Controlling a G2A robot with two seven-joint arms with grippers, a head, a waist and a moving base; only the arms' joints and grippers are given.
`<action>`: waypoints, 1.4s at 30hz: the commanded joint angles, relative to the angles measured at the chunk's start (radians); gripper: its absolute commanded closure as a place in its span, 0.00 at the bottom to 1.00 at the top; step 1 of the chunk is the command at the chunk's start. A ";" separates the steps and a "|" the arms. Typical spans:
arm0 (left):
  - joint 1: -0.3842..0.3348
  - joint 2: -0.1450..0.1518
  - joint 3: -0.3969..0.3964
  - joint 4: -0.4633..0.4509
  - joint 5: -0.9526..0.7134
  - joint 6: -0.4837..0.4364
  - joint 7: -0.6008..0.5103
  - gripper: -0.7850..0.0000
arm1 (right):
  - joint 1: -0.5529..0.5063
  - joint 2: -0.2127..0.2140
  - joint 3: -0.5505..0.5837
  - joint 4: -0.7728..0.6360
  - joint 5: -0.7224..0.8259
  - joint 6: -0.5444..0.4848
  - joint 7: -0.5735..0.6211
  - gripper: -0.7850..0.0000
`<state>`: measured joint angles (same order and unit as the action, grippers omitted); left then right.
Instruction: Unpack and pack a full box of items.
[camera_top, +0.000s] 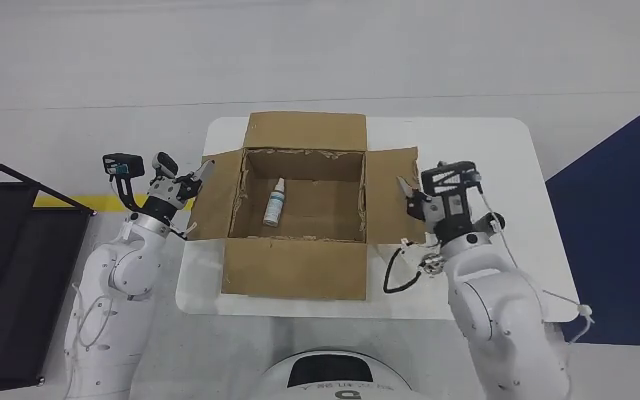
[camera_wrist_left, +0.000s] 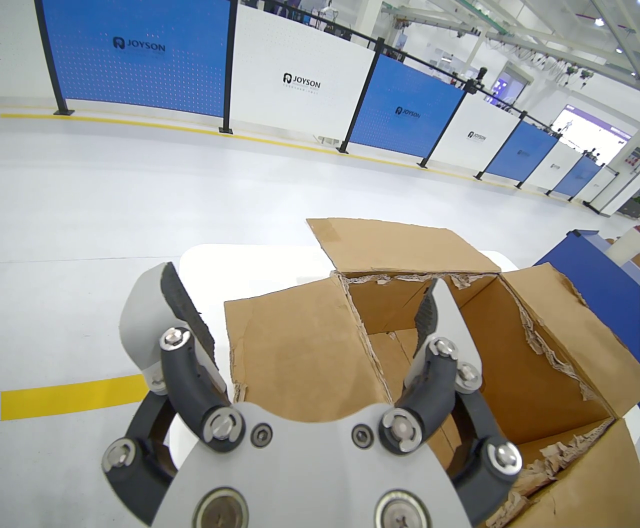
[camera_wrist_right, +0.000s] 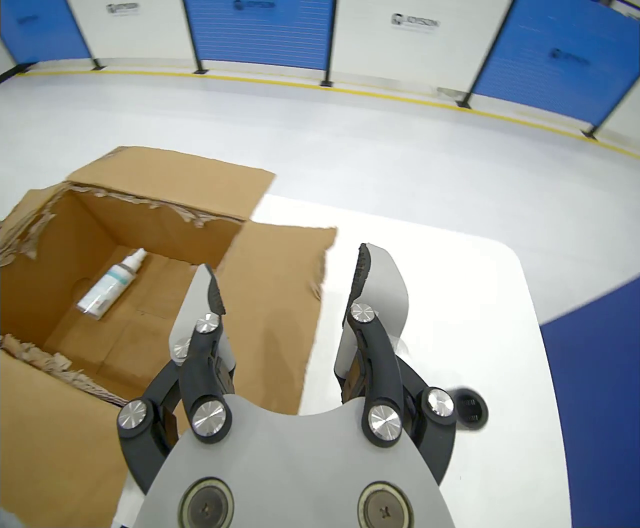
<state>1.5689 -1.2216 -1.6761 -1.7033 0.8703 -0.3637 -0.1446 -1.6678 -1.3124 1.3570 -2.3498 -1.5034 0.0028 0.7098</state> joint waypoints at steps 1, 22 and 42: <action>0.000 0.000 0.000 0.000 0.000 0.000 0.000 0.00 | 0.106 -0.003 -0.053 0.020 0.001 -0.049 0.080 0.38; 0.000 0.000 0.000 0.000 0.000 0.000 0.000 0.00 | 0.421 -0.029 -0.244 0.224 0.085 -0.166 0.184 0.00; 0.000 0.000 0.000 0.000 0.000 0.000 0.000 0.00 | 0.421 -0.029 -0.244 0.224 0.085 -0.166 0.184 0.00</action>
<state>1.5689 -1.2216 -1.6761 -1.7033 0.8703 -0.3637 -0.1446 -1.2472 -1.3415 1.1131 -2.1262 -1.4180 -0.1632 0.8940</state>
